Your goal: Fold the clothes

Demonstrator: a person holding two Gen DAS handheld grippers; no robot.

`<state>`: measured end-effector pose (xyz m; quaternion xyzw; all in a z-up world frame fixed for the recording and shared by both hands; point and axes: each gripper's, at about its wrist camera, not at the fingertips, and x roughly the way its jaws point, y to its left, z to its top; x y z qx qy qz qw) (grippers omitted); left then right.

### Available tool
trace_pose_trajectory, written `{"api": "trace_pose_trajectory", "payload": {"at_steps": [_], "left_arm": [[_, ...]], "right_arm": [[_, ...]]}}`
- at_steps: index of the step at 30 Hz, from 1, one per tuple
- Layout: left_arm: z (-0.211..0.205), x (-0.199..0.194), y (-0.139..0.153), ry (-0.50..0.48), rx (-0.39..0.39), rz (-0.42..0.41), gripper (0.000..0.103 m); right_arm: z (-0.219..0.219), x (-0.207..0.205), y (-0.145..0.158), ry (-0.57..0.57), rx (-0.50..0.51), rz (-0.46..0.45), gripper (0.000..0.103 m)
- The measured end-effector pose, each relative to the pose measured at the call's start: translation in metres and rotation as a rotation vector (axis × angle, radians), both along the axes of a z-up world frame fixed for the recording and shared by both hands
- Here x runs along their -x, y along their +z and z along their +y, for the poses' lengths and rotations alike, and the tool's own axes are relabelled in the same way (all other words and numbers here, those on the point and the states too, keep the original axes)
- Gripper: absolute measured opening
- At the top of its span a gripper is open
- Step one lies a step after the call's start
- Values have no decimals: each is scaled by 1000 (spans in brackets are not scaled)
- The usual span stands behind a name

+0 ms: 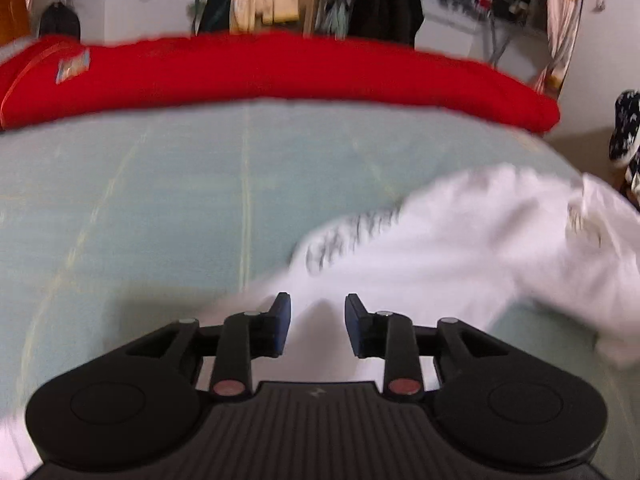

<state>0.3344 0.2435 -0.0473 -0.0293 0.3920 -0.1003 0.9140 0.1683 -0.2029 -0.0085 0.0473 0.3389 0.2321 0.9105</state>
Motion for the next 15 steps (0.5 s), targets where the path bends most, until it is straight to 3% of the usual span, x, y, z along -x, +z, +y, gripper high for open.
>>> {"api": "trace_pose_trajectory", "payload": {"at_steps": [4, 11, 15], "left_arm": [[50, 40, -12, 118, 99, 10, 31], [110, 81, 2, 332, 83, 24, 28], [98, 64, 11, 296, 72, -7, 30]], "right_arm": [[4, 3, 4, 8, -14, -12, 96], [4, 9, 8, 0, -8, -13, 96], [9, 11, 11, 0, -2, -11, 96]]}}
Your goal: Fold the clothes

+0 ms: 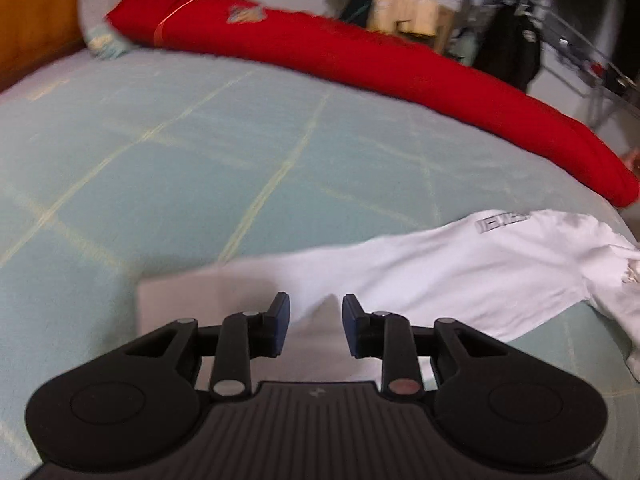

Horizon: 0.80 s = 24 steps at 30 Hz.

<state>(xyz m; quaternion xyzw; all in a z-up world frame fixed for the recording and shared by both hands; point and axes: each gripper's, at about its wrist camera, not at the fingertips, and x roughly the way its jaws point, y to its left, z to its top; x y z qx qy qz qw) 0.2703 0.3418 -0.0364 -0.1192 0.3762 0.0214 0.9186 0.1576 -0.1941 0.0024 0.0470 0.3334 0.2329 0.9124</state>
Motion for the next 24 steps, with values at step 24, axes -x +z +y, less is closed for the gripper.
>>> {"api": "trace_pose_trajectory", "payload": {"at_steps": [24], "left_arm": [[-163, 22, 17, -314, -66, -6, 45]], "right_arm": [[-21, 33, -5, -94, 134, 39, 100]]}}
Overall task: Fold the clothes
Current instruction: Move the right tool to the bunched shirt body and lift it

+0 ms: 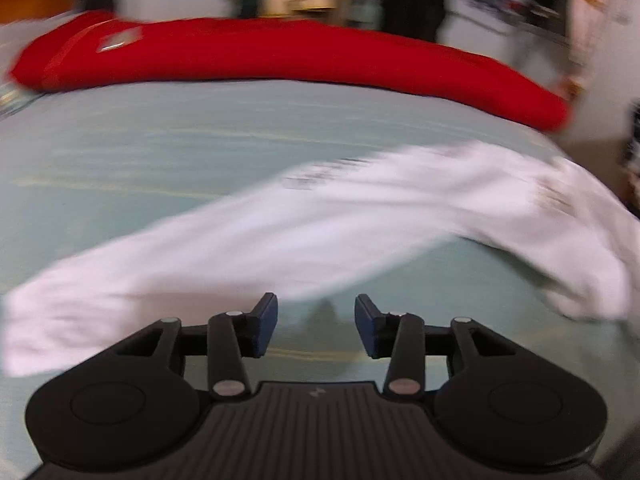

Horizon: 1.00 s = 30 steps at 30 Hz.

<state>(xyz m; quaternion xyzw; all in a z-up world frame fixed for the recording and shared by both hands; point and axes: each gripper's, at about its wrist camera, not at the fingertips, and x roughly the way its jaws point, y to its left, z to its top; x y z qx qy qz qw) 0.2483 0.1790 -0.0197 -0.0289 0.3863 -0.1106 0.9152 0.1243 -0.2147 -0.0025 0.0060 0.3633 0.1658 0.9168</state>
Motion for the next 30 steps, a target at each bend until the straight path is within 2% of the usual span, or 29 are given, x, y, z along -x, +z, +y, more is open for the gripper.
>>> {"api": "trace_pose_trajectory", "payload": {"at_steps": [7, 10, 15, 19, 25, 30], "left_arm": [[-133, 25, -15, -316, -45, -19, 54], [-170, 37, -20, -367, -12, -22, 61], [-207, 48, -38, -356, 52, 28, 62], [-214, 52, -44, -328, 48, 41, 68], [-219, 48, -45, -304, 51, 62, 71], [-220, 48, -44, -288, 52, 69, 71]], "right_arm": [[-26, 31, -5, -47, 18, 6, 103], [-44, 42, -8, -81, -7, 5, 103], [-79, 52, -14, -163, -53, 5, 103], [-109, 59, -18, -233, -86, -7, 103], [-145, 55, -21, -283, -230, -46, 103], [-144, 40, -23, -276, -184, -74, 103]]}}
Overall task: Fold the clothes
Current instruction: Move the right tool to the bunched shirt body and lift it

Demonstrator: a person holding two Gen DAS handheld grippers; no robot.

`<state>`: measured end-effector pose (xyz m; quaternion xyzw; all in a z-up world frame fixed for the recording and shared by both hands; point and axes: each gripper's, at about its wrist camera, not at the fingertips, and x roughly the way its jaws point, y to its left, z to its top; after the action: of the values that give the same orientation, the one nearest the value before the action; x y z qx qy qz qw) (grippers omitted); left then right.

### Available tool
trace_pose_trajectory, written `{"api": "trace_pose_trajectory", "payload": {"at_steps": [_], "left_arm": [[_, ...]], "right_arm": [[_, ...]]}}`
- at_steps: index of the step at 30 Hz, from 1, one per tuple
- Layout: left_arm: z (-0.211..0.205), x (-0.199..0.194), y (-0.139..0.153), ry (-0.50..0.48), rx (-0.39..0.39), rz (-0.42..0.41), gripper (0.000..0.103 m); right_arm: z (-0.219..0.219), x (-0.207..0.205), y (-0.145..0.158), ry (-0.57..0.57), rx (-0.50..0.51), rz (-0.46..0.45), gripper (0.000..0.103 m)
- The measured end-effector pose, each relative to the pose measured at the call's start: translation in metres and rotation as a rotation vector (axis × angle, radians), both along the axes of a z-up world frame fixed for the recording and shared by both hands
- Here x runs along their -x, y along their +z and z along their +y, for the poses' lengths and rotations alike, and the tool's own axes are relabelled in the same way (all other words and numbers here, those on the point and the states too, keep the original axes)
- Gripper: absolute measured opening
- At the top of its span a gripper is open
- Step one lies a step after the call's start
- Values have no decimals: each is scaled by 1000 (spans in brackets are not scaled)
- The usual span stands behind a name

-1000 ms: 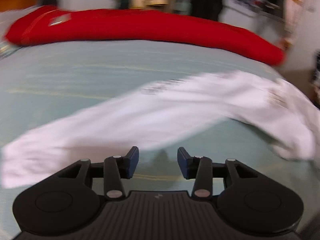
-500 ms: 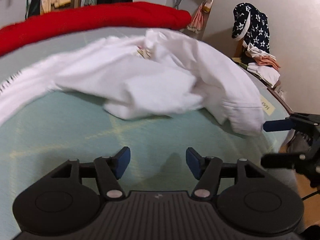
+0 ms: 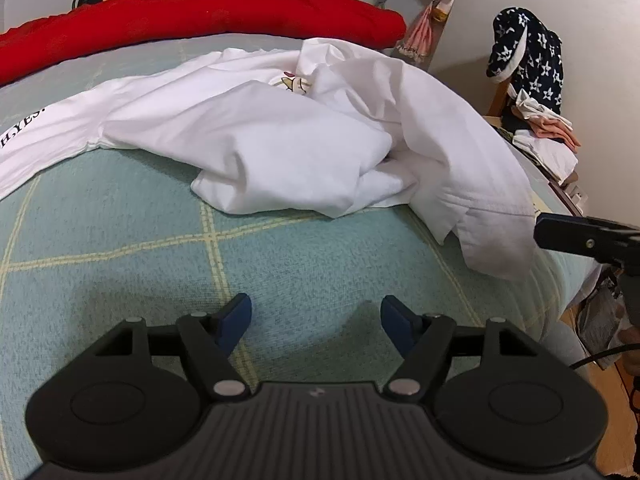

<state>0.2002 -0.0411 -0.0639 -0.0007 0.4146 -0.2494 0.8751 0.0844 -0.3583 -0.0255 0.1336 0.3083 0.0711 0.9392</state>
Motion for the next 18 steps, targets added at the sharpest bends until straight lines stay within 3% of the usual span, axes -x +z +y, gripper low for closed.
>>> {"api": "trace_pose_trajectory", "payload": {"at_steps": [6, 12, 15, 18], "left_arm": [[-2, -2, -2, -3, -1, 7, 76], [-9, -2, -3, -14, -26, -4, 80], [-9, -2, -3, -10, -24, -1, 80], [-9, -2, -2, -11, -28, -1, 80]], "right_arm": [[-13, 15, -2, -46, 113, -19, 103], [-15, 6, -19, -69, 180, 34, 103], [-1, -9, -28, -87, 275, 34, 103], [11, -21, -33, -174, 423, 17, 103]]}}
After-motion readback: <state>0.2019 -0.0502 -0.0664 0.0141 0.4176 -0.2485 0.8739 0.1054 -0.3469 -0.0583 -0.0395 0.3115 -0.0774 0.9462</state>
